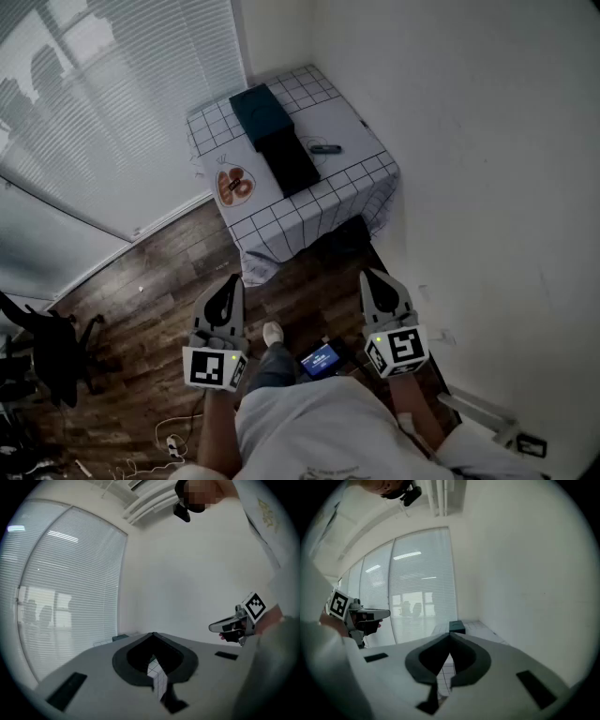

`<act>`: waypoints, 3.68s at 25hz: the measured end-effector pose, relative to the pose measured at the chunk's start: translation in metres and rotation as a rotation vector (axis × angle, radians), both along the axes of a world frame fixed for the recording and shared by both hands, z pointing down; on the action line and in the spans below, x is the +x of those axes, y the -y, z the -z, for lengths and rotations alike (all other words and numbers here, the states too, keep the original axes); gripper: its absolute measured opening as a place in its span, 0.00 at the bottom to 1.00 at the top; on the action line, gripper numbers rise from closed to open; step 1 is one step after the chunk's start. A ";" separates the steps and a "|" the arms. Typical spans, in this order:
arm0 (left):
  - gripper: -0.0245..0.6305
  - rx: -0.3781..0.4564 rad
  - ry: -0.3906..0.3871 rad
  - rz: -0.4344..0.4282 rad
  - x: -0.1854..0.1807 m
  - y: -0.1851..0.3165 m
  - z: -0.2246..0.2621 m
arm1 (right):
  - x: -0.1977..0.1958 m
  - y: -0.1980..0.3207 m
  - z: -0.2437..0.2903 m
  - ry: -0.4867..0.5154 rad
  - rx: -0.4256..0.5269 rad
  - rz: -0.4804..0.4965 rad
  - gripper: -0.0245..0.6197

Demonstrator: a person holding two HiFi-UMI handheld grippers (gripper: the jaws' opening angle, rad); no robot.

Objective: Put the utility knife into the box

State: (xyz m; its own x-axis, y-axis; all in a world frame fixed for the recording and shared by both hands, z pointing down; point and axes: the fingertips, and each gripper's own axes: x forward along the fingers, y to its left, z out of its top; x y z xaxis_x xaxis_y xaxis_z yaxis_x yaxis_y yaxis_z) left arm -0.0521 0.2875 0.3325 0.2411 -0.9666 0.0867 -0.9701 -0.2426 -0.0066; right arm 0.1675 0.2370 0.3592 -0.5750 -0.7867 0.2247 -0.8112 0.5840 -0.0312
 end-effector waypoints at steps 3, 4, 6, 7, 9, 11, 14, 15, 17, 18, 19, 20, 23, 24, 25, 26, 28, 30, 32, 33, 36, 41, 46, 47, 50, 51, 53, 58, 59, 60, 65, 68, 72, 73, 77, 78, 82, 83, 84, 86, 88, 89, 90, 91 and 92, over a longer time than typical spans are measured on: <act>0.05 -0.009 0.009 0.009 -0.002 -0.022 0.003 | -0.011 -0.026 0.021 -0.007 0.075 -0.010 0.05; 0.05 -0.013 0.005 0.010 -0.002 -0.029 0.004 | -0.014 -0.033 0.027 -0.005 0.090 -0.012 0.05; 0.05 -0.009 -0.001 0.003 0.003 -0.038 0.011 | -0.016 -0.046 0.036 0.012 0.098 -0.017 0.05; 0.05 0.002 0.001 -0.010 0.007 -0.041 0.016 | -0.015 -0.050 0.039 0.025 0.097 -0.021 0.05; 0.05 0.029 0.000 -0.045 0.014 -0.045 0.027 | -0.013 -0.056 0.044 0.048 0.097 -0.030 0.05; 0.05 0.042 -0.016 -0.066 0.019 -0.048 0.035 | -0.012 -0.060 0.046 0.077 0.091 -0.028 0.05; 0.05 0.045 -0.041 -0.054 0.023 -0.052 0.039 | -0.009 -0.068 0.047 0.124 0.072 -0.008 0.05; 0.05 0.047 -0.043 -0.046 0.026 -0.053 0.040 | -0.006 -0.070 0.047 0.135 0.070 -0.006 0.05; 0.05 0.056 -0.039 -0.028 0.032 -0.055 0.041 | 0.002 -0.075 0.047 0.194 0.060 -0.006 0.05; 0.05 0.062 -0.036 -0.016 0.034 -0.057 0.040 | 0.007 -0.077 0.048 0.240 0.050 -0.005 0.05; 0.05 0.064 -0.032 -0.005 0.036 -0.060 0.039 | 0.011 -0.078 0.048 0.274 0.040 -0.003 0.05; 0.05 0.062 -0.030 0.002 0.039 -0.061 0.038 | 0.013 -0.078 0.046 0.279 0.036 -0.001 0.05; 0.05 0.053 -0.032 0.009 0.045 -0.063 0.034 | 0.013 -0.076 0.039 0.217 0.043 0.009 0.05; 0.05 0.053 -0.043 0.011 0.046 -0.063 0.035 | 0.014 -0.076 0.038 0.216 0.038 0.008 0.05; 0.05 0.054 -0.054 0.015 0.046 -0.063 0.036 | 0.015 -0.075 0.039 0.238 0.029 0.000 0.05; 0.05 0.056 -0.061 0.018 0.046 -0.062 0.037 | 0.017 -0.073 0.042 0.277 0.020 -0.009 0.05; 0.05 0.057 -0.056 0.016 0.044 -0.057 0.038 | 0.020 -0.068 0.045 0.319 0.012 -0.012 0.05; 0.05 0.056 -0.048 0.011 0.042 -0.050 0.036 | 0.016 -0.061 0.041 0.260 0.025 -0.006 0.05; 0.05 0.052 -0.051 0.010 0.040 -0.041 0.033 | 0.013 -0.053 0.039 0.223 0.033 -0.011 0.05; 0.05 0.051 -0.053 0.008 0.039 -0.035 0.032 | 0.012 -0.049 0.038 0.221 0.033 -0.018 0.05; 0.05 0.055 -0.066 -0.008 0.035 -0.015 0.031 | 0.006 -0.035 0.037 0.190 0.044 -0.020 0.05; 0.05 0.060 -0.081 -0.044 0.024 0.021 0.033 | -0.007 -0.005 0.037 0.149 0.042 -0.030 0.05; 0.05 0.054 -0.078 -0.079 0.007 0.062 0.030 | -0.022 0.029 0.033 0.132 0.039 -0.066 0.05; 0.05 0.052 -0.080 -0.088 0.003 0.071 0.030 | -0.025 0.037 0.033 0.124 0.041 -0.076 0.05; 0.05 0.049 -0.078 -0.116 -0.007 0.090 0.029 | -0.033 0.055 0.032 0.103 0.049 -0.102 0.05; 0.05 0.050 -0.074 -0.126 -0.010 0.096 0.029 | -0.036 0.060 0.033 0.096 0.053 -0.109 0.05; 0.05 0.048 -0.068 -0.133 -0.019 0.109 0.026 | -0.041 0.072 0.033 0.085 0.063 -0.124 0.05; 0.05 0.033 -0.068 -0.133 -0.035 0.134 0.019 | -0.058 0.092 0.027 0.063 0.044 -0.122 0.05; 0.05 0.033 -0.064 -0.132 -0.037 0.139 0.017 | -0.061 0.097 0.025 0.059 0.042 -0.118 0.05; 0.05 0.032 -0.064 -0.131 -0.040 0.144 0.015 | -0.064 0.102 0.024 0.055 0.041 -0.114 0.05; 0.05 0.020 -0.072 -0.119 -0.045 0.168 0.008 | -0.074 0.131 0.019 0.047 0.033 -0.087 0.05; 0.05 0.028 -0.033 -0.100 -0.047 0.186 0.004 | -0.078 0.152 0.013 0.044 0.025 -0.075 0.05; 0.05 0.030 0.005 -0.088 -0.049 0.215 0.000 | -0.085 0.184 0.009 0.013 0.029 -0.038 0.05; 0.05 0.025 -0.003 -0.082 -0.049 0.225 -0.001 | -0.086 0.192 0.007 0.008 0.028 -0.034 0.05; 0.05 -0.001 0.000 -0.079 -0.048 0.260 -0.011 | -0.083 0.228 0.001 -0.001 0.004 -0.029 0.05; 0.05 -0.010 0.008 -0.081 -0.048 0.270 -0.014 | -0.082 0.237 -0.001 0.000 -0.004 -0.026 0.05; 0.05 -0.038 0.009 -0.062 -0.045 0.302 -0.021 | -0.077 0.271 -0.013 0.014 -0.033 -0.010 0.05; 0.05 -0.043 0.011 -0.054 -0.044 0.308 -0.023 | -0.075 0.279 -0.017 0.010 -0.042 -0.007 0.05; 0.05 -0.048 0.019 -0.043 -0.043 0.314 -0.026 | -0.073 0.287 -0.020 0.008 -0.052 -0.005 0.05; 0.05 -0.067 0.042 -0.022 -0.042 0.326 -0.031 | -0.071 0.302 -0.027 0.013 -0.071 -0.002 0.05; 0.05 -0.086 0.053 -0.013 -0.040 0.337 -0.037 | -0.071 0.314 -0.033 0.009 -0.086 0.009 0.05; 0.05 -0.094 0.053 -0.012 -0.038 0.342 -0.040 | -0.071 0.319 -0.036 0.001 -0.091 0.017 0.05; 0.05 -0.100 0.054 -0.012 -0.037 0.347 -0.043 | -0.070 0.324 -0.040 -0.006 -0.096 0.025 0.05; 0.05 -0.103 0.060 -0.014 -0.035 0.353 -0.046 | -0.070 0.328 -0.044 -0.013 -0.102 0.030 0.05; 0.05 -0.105 0.066 -0.015 -0.033 0.357 -0.049 | -0.069 0.333 -0.048 -0.018 -0.108 0.034 0.05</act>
State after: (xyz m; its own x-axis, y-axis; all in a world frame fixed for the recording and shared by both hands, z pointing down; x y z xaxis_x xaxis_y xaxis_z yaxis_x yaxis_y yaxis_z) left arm -0.0855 -0.0698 0.3811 0.2454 -0.9479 0.2033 -0.9648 -0.2594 -0.0445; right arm 0.0980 -0.0956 0.4071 -0.5962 -0.7372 0.3178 -0.7918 0.6055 -0.0808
